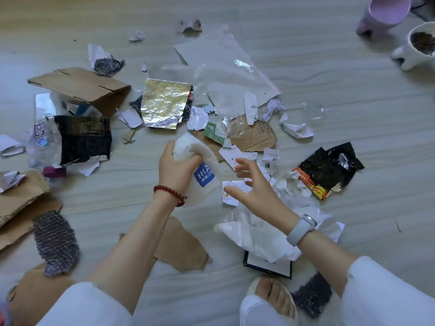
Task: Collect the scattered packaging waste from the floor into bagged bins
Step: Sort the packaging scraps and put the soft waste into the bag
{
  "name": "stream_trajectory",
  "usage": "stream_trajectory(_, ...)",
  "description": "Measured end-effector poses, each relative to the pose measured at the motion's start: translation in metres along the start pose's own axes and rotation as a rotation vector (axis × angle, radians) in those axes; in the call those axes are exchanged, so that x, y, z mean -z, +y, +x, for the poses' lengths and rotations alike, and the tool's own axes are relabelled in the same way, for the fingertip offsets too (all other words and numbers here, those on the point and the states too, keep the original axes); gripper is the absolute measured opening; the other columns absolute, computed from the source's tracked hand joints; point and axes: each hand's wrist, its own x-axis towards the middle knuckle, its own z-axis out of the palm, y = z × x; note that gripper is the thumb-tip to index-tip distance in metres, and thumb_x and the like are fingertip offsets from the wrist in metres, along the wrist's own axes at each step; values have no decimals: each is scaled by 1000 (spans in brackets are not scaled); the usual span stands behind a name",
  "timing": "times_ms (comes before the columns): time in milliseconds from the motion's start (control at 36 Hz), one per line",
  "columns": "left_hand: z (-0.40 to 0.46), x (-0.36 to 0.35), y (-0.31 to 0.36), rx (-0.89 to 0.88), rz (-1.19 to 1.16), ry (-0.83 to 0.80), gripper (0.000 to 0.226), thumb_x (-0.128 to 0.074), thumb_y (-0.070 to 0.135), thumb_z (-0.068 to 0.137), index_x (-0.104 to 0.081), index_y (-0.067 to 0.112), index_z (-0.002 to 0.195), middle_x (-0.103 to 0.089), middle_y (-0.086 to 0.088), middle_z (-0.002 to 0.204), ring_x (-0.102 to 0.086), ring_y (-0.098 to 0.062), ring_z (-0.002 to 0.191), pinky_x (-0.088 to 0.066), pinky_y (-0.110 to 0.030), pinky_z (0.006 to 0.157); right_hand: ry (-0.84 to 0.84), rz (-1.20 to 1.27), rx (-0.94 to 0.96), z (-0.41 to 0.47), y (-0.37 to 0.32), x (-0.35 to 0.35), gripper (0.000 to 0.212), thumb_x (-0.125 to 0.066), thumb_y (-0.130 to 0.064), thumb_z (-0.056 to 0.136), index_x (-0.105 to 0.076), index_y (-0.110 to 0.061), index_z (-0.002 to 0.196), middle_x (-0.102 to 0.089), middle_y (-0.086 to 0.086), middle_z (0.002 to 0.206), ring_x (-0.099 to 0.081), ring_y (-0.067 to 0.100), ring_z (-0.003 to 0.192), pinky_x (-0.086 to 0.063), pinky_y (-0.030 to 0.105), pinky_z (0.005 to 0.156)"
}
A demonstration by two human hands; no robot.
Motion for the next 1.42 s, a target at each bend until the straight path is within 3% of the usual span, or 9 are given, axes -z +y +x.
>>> stream_trajectory(222,-9,1,-20,-253,888,-138,25,-58,27,77,-44,24,97,-49,1,74,-44,-29,70,-32,-32,60,-705,-1146,100,-53,64,53,105,-56,-75,62,29,-61,123,34,-8,147,34,27,135,9,68,104)
stream_trajectory(333,-15,0,-32,-216,940,-193,25,-58,30,78,-47,18,97,-54,0,79,-50,-30,76,-38,-34,63,-634,-1214,59,-53,90,46,107,-63,-62,70,28,-59,126,43,-8,139,29,30,138,-4,69,104)
stream_trajectory(472,-21,1,-42,-204,944,-251,25,-59,32,79,-49,20,98,-60,-2,84,-55,-31,81,-44,-36,66,-457,-1156,98,-40,92,39,64,-54,-52,84,-22,-45,138,-4,0,154,-6,30,139,-27,48,103)
stream_trajectory(667,-18,2,-43,-133,815,-278,26,-59,37,72,-45,24,90,-57,2,72,-55,-30,74,-41,-34,59,4,-772,102,-14,58,50,40,-61,-28,84,-49,-16,120,-42,9,123,-42,25,114,-39,31,89)
stream_trajectory(833,-17,-4,-24,111,215,-360,35,-65,25,51,-52,17,83,-60,2,73,-59,-9,62,-47,-23,53,701,369,9,23,-15,59,30,-61,-17,87,-45,-12,111,-56,-6,93,-56,-1,78,-44,14,71)
stream_trajectory(944,-15,-9,-18,274,-189,-491,55,-72,23,41,-59,9,93,-67,-8,79,-64,-19,66,-52,-28,57,946,966,-138,54,-34,58,18,-58,-20,88,-43,-26,95,-59,1,105,-62,17,97,-53,36,84)
stream_trajectory(1139,-10,-16,3,247,-476,-291,47,-62,8,60,-59,6,107,-66,-11,83,-63,-23,70,-55,-30,59,521,579,-18,46,-34,-4,45,-51,-16,93,-30,-19,133,-53,-10,112,-54,3,102,-45,9,81)
stream_trajectory(1250,-1,-4,4,195,-333,-251,53,-69,12,54,-61,9,107,-69,-11,90,-66,-25,78,-54,-32,62,149,339,-92,40,-25,-9,21,-46,-30,95,-43,-24,115,-51,-4,118,-48,13,115,-36,15,89)
stream_trajectory(1417,-4,5,19,64,-39,-342,40,-71,15,54,-55,21,90,-68,5,78,-66,-5,66,-53,-21,57,-297,771,-177,42,-25,-2,94,-65,-71,62,-42,-17,136,-55,8,132,-53,23,121,-41,42,105)
